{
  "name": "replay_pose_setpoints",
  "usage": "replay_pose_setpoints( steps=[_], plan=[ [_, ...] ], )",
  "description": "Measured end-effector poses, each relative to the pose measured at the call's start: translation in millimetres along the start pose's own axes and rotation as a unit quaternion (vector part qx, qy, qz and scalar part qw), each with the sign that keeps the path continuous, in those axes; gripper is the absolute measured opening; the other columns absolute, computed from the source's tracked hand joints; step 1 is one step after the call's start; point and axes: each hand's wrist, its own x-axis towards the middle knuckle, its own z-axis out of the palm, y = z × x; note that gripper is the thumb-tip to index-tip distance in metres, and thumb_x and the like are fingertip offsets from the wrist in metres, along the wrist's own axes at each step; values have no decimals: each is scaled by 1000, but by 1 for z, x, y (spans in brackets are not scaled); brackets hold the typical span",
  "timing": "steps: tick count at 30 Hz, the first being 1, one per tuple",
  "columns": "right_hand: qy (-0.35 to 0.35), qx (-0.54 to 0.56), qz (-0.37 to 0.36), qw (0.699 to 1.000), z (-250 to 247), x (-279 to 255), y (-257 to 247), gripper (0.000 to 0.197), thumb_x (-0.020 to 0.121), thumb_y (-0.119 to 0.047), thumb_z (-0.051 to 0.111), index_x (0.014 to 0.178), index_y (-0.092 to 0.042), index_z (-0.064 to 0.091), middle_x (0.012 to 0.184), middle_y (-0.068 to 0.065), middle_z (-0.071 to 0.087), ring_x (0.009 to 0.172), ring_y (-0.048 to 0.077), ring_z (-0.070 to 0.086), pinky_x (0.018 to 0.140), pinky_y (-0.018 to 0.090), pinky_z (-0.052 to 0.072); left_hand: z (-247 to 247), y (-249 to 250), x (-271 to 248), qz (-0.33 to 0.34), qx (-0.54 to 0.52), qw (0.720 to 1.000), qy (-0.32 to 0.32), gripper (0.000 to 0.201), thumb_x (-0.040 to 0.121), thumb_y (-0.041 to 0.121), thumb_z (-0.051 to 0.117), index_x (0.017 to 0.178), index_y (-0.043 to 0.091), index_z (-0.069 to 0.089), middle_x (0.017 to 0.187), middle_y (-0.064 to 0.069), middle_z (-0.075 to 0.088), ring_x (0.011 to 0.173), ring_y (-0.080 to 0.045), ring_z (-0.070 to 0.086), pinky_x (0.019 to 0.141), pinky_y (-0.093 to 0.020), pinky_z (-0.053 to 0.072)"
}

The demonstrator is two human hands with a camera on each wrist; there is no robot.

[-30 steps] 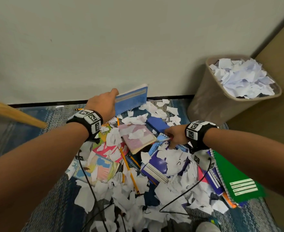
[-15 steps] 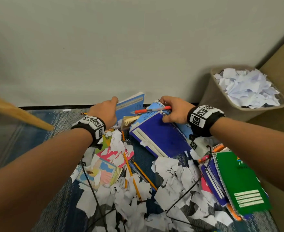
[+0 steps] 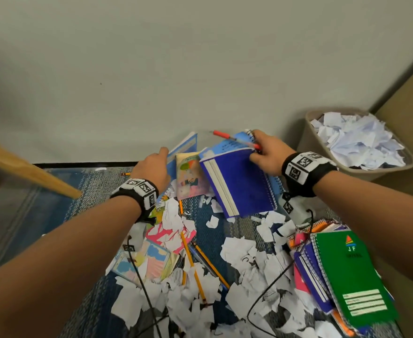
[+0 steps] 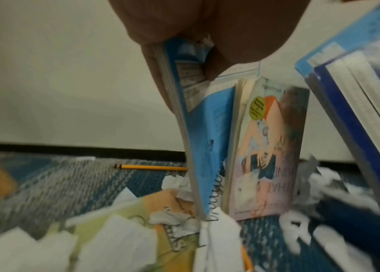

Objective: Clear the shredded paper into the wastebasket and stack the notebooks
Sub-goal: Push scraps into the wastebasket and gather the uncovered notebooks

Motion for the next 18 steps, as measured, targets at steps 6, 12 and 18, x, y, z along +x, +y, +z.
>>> replay_pose_setpoints(
  steps=[6, 12, 18],
  plan=[
    [95, 218, 82, 968, -10, 0, 12, 31, 87, -6, 53, 111, -26, 52, 87, -14, 62, 75, 3, 58, 69, 22, 44, -12, -9, 9, -126, -141, 975, 113, 40, 84, 4, 53, 121, 8, 38, 107, -21, 52, 89, -46, 58, 71, -50, 51],
    [142, 360, 128, 913, -3, 8, 2, 39, 72, -14, 50, 107, -22, 65, 80, 2, 68, 67, 19, 60, 64, 33, 49, -23, -13, 4, -106, -137, 972, 158, 43, 83, 6, 49, 124, 16, 40, 111, -16, 55, 87, -40, 57, 68, -42, 45],
    [134, 474, 152, 857, 10, 15, -24, 38, 62, -6, 47, 93, -18, 66, 78, 11, 63, 63, 22, 55, 60, 33, 46, -44, 8, 2, -135, -193, 945, 225, 46, 83, 3, 42, 126, 19, 41, 113, -13, 55, 89, -37, 56, 67, -37, 41]
  ],
)
